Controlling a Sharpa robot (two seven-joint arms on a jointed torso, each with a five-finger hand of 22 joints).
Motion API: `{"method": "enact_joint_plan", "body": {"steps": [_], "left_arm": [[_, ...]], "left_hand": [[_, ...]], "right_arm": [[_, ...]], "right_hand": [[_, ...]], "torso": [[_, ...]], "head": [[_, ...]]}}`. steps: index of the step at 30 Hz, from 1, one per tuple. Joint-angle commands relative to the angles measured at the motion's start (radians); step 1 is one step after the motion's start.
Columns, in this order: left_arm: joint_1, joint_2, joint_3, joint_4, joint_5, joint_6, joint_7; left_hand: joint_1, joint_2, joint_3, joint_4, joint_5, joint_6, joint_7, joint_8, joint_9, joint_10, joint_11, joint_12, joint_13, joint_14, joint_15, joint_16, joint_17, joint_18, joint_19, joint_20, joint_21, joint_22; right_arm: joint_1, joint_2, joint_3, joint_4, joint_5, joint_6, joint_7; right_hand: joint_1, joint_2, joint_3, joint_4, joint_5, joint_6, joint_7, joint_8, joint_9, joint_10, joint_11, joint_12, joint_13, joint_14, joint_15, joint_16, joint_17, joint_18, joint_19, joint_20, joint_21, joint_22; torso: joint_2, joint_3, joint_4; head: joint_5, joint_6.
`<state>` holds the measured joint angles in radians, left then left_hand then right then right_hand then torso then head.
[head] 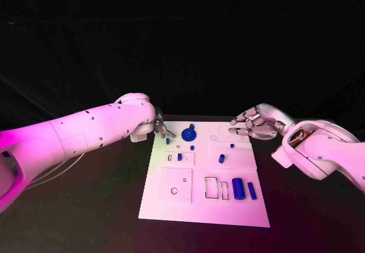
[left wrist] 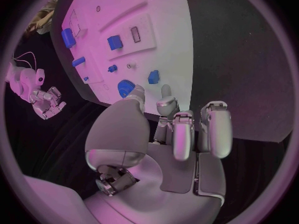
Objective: Assemble the parts on the task board
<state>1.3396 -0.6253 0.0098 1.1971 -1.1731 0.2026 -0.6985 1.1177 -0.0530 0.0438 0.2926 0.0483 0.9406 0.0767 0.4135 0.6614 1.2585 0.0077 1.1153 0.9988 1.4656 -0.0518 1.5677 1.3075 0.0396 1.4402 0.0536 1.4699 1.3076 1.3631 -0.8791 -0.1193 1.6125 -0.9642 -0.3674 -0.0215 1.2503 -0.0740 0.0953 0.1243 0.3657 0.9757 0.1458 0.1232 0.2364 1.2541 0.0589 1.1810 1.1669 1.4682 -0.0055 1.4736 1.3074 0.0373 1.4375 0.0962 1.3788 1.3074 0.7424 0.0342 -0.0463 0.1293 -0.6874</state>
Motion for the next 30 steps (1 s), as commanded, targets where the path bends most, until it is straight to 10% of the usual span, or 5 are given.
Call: {"method": "enact_joint_plan", "body": {"steps": [1,30], "left_arm": [[-0.001,0.004,0.000,0.000,-0.003,0.036,-0.012],[-0.002,0.007,-0.001,0.005,0.027,0.064,-0.016]], "left_hand": [[0.004,0.015,-0.008,-0.001,0.004,0.011,-0.001,0.005,-0.002,0.009,-0.002,0.008,0.002,0.105,0.001,0.003,0.263,0.005,0.004,0.002,0.001,0.086],[0.071,0.055,0.007,-0.003,0.004,0.047,-0.020,0.033,-0.004,0.027,-0.020,0.024,0.014,0.105,-0.014,0.003,0.263,0.000,0.017,-0.006,0.012,0.105]], "right_arm": [[-0.001,0.000,0.000,0.001,-0.006,0.003,0.008],[-0.001,0.002,0.000,-0.001,-0.006,0.006,0.008]], "right_hand": [[-0.010,0.002,-0.005,-0.001,0.005,-0.006,-0.002,0.004,0.001,-0.006,0.002,-0.002,0.001,0.058,-0.006,-0.004,0.078,0.016,-0.004,0.001,-0.001,0.115],[-0.010,0.002,-0.005,-0.001,0.005,-0.006,-0.002,0.004,0.001,-0.006,0.002,-0.002,0.001,0.058,-0.006,-0.004,0.078,0.016,-0.004,0.001,-0.001,0.115]], "torso": [[0.000,0.0006,-0.0010],[0.000,0.0003,-0.0004]], "head": [[0.001,0.000],[0.001,-0.005]]}}
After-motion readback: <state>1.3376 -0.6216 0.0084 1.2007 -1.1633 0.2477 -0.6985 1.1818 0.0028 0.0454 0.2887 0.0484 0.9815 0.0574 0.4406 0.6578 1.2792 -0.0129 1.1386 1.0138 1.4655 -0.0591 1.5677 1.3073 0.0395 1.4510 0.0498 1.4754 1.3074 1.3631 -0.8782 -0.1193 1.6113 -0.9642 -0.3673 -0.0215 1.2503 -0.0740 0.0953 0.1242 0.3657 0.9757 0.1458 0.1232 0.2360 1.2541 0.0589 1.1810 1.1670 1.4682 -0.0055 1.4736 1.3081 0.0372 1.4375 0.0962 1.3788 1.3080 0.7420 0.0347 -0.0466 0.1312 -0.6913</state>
